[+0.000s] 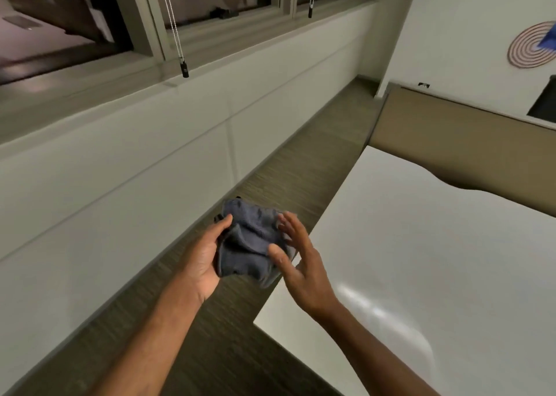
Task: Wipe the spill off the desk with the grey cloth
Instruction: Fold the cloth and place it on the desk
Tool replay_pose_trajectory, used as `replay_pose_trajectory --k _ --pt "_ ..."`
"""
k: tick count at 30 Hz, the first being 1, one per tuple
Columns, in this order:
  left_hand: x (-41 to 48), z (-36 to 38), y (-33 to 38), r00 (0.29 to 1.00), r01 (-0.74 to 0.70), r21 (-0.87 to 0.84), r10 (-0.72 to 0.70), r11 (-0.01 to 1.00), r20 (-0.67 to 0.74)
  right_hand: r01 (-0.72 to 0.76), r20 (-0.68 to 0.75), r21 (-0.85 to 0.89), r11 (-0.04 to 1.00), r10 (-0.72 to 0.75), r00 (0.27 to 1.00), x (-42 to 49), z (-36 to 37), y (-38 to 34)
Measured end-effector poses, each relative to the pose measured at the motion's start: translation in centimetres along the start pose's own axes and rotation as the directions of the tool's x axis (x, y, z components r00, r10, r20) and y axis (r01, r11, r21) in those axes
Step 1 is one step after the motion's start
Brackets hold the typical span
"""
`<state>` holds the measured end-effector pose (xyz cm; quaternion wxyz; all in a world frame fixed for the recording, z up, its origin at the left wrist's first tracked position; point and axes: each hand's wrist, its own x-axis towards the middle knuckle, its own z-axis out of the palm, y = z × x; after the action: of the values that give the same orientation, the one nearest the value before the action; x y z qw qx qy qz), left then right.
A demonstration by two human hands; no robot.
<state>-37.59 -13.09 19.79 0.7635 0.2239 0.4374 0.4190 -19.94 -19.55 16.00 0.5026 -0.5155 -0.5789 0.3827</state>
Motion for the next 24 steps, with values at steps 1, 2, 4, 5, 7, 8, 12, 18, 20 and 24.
replay_pose_trajectory --k 1,2,4,5,7,8,12,18,20,24 --pt "0.0 0.0 0.3 1.0 0.001 -0.006 -0.001 1.0 0.019 -0.079 -0.107 0.047 0.996 0.084 0.991 0.2 0.1 -0.1" --pt "0.0 0.0 0.6 0.999 0.004 -0.008 -0.004 1.0 0.035 -0.16 -0.193 0.108 0.981 0.178 0.965 0.5 0.1 0.0" --pt "0.1 -0.1 1.1 0.998 0.009 -0.002 -0.009 1.0 0.059 -0.314 -0.263 0.262 0.913 0.38 0.887 1.0 -0.2 0.2" --pt "0.3 -0.1 1.4 0.997 0.012 0.001 -0.012 1.0 0.07 -0.384 -0.255 0.322 0.865 0.47 0.845 1.3 -0.3 0.4" --pt "0.5 -0.3 1.7 0.995 0.021 -0.004 -0.021 1.0 0.098 -0.506 -0.178 0.384 0.772 0.6 0.78 1.5 -0.6 0.8" --pt "0.6 -0.3 1.8 0.993 0.027 -0.008 -0.025 1.0 0.117 -0.551 -0.109 0.418 0.723 0.641 0.759 1.6 -0.7 1.1" --pt "0.9 -0.8 2.3 0.978 0.038 -0.035 -0.03 0.999 0.206 -0.61 0.111 0.611 0.504 0.709 0.696 1.8 -0.7 1.3" --pt "1.4 -1.9 3.1 0.98 0.017 -0.027 -0.011 0.999 0.201 -0.53 0.01 0.636 0.561 0.68 0.733 2.7 -1.3 -0.4" --pt "1.6 -2.3 3.1 0.981 0.025 -0.014 -0.021 1.0 0.194 -0.535 -0.041 0.655 0.534 0.732 0.68 3.0 -1.6 -1.2" --pt "1.9 -2.7 2.5 0.971 0.052 0.061 -0.065 0.997 0.23 -0.552 -0.06 0.728 0.406 0.84 0.539 2.7 -1.5 -2.5"
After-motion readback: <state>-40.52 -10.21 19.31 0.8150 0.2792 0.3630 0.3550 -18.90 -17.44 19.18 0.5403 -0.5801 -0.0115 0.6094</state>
